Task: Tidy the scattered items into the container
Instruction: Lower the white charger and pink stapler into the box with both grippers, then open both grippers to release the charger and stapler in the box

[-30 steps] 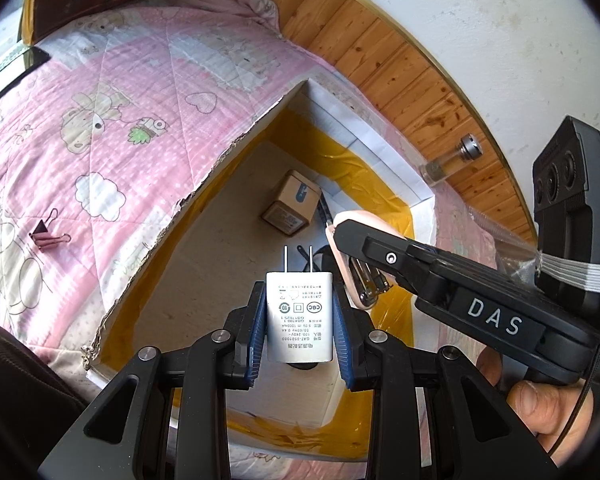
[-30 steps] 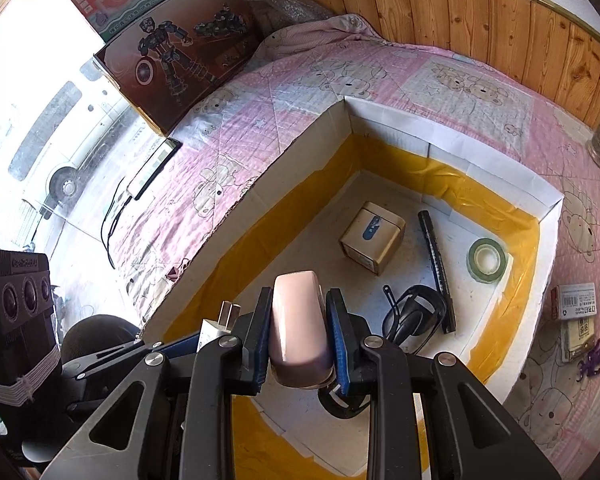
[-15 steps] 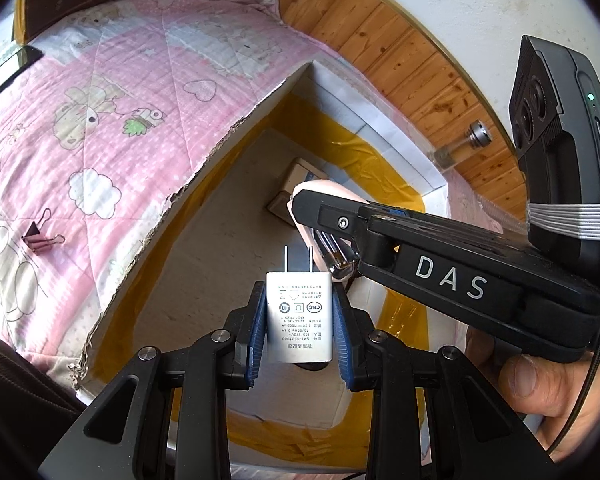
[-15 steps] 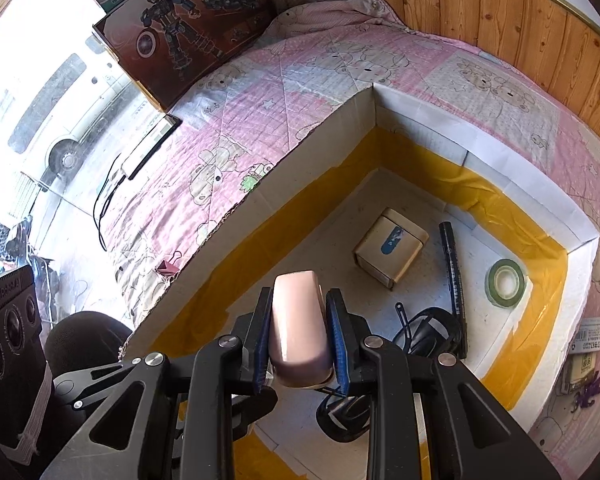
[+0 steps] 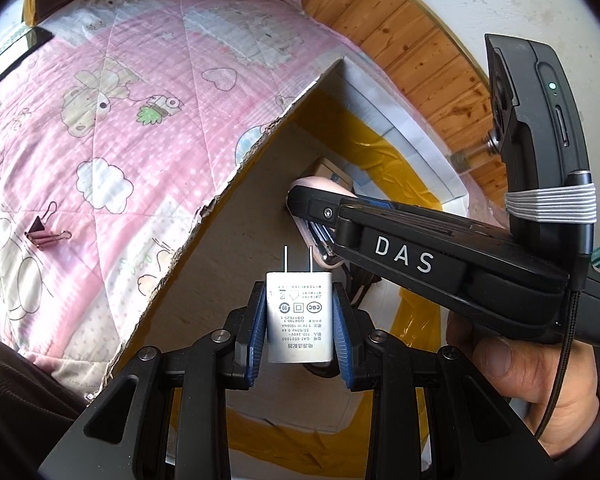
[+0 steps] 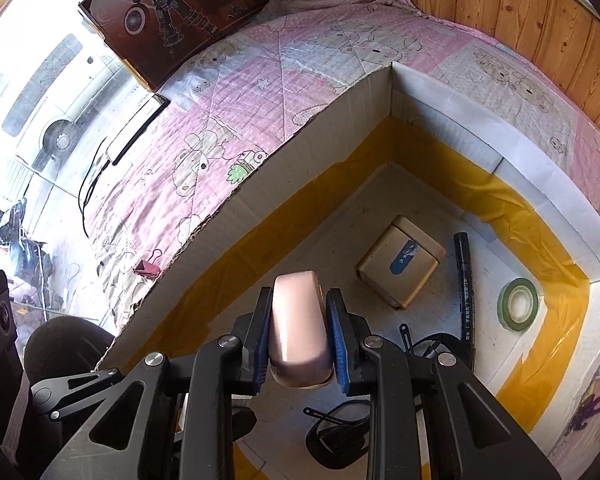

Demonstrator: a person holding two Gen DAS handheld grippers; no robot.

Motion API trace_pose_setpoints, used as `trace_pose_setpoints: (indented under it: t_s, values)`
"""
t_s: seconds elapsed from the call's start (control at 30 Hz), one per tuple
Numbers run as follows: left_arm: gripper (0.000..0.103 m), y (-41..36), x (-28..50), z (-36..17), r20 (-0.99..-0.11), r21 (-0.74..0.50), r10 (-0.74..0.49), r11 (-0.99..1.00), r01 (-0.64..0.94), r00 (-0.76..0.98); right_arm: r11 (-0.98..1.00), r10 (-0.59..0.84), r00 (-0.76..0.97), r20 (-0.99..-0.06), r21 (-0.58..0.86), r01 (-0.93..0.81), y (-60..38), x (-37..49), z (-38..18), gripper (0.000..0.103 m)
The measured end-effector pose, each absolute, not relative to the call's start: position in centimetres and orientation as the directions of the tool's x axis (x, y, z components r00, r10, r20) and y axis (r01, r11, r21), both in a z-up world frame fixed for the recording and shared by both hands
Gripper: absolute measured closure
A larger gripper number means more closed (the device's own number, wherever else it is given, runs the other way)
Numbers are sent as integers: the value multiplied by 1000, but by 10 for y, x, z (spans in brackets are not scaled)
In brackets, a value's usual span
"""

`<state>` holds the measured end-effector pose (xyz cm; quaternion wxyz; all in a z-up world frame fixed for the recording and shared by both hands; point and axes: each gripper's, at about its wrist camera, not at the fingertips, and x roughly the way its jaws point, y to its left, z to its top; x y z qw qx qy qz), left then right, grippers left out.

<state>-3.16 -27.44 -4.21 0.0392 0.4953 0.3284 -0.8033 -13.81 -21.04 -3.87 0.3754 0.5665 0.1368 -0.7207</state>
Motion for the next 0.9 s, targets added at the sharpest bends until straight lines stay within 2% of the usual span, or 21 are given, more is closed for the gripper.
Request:
trace_pose_setpoints:
  t_s: [0.9]
  values:
    - [71, -270, -44, -54, -876, -404, 206, -807, 430, -436, -718, -357, -64, -932, 230, 657, -222, -158, -59, 75]
